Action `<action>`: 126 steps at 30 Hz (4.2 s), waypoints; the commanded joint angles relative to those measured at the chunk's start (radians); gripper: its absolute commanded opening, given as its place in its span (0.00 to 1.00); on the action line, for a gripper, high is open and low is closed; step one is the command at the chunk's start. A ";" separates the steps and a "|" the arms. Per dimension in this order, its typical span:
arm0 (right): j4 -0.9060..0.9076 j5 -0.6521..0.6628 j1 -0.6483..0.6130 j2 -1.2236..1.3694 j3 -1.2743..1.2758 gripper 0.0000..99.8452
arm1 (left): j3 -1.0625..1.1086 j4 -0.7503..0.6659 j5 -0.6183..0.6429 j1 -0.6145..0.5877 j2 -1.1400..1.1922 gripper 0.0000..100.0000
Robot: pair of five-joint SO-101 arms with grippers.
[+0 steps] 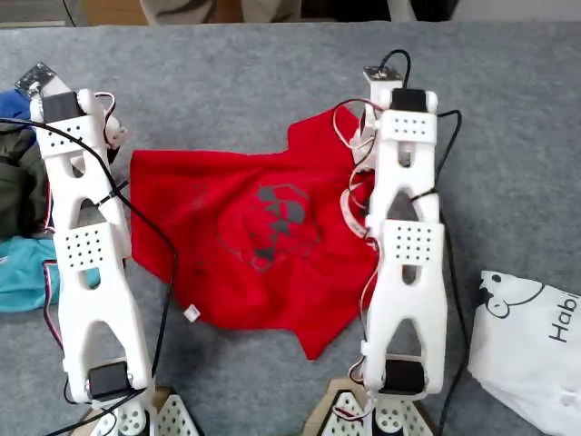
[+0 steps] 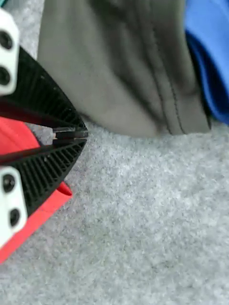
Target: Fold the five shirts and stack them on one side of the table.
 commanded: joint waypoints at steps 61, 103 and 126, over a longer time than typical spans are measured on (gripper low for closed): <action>-0.523 -0.218 0.025 0.085 -0.082 0.01 | -0.044 -0.002 -0.041 -0.025 -0.027 0.02; -0.061 -0.210 -0.047 -0.217 -0.470 0.00 | 0.430 -0.018 -0.038 0.118 -0.361 0.22; -0.259 -0.209 0.018 0.222 -0.473 0.00 | 0.529 0.017 -0.118 0.249 -0.171 0.06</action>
